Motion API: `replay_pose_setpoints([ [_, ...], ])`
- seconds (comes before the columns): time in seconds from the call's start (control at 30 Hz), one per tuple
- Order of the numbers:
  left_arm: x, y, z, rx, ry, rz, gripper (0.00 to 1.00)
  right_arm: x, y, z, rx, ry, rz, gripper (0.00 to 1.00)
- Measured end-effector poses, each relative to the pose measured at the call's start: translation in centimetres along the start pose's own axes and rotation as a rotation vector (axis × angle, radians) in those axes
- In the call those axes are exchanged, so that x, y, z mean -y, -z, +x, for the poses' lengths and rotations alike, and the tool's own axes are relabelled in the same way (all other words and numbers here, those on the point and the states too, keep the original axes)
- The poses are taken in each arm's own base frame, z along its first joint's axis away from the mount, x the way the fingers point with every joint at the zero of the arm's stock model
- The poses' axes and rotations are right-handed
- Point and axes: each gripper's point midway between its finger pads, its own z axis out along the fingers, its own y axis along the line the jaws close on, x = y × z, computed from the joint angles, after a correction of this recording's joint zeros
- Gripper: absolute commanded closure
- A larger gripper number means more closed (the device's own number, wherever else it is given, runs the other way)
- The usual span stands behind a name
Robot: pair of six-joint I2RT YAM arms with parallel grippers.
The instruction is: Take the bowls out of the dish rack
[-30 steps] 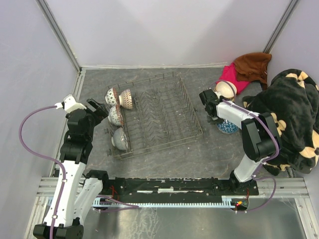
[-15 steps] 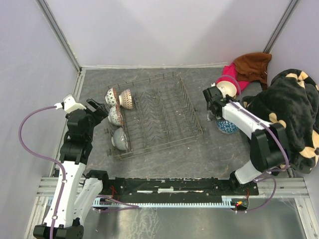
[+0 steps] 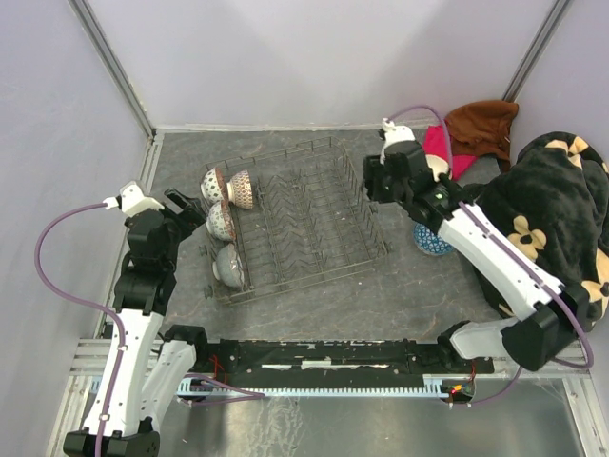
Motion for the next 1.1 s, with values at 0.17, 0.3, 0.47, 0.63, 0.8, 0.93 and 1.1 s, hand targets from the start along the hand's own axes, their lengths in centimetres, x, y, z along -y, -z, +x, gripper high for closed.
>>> replay_pose_setpoints([
  [0.17,0.0,0.1,-0.1,0.005,0.002,0.004,0.10,-6.9,-2.2,-2.8,0.021,0.036,-0.172,0.35],
  [0.3,0.1,0.4,-0.4,0.015,0.005,0.010,0.10,-11.7,-5.1,-2.7,-0.012,0.060,-0.284,0.35],
  [0.47,0.2,0.7,-0.7,0.027,0.009,0.018,0.10,-15.4,-8.8,-3.0,-0.036,0.047,-0.371,0.35],
  [0.63,0.2,0.9,-0.8,0.030,0.011,0.023,0.10,-19.2,-11.8,-2.9,-0.050,-0.012,-0.499,0.35],
  [0.8,0.3,0.9,-0.8,0.032,0.011,0.024,0.10,-22.9,-14.5,-3.2,-0.060,-0.090,-0.625,0.35],
  [0.93,0.2,0.9,-0.8,0.031,0.011,0.024,0.10,-24.9,-16.8,-2.7,-0.080,-0.139,-0.685,0.35],
  [1.1,0.2,0.9,-0.8,0.031,0.011,0.023,0.10,-26.6,-18.9,-1.7,-0.106,-0.195,-0.737,0.36],
])
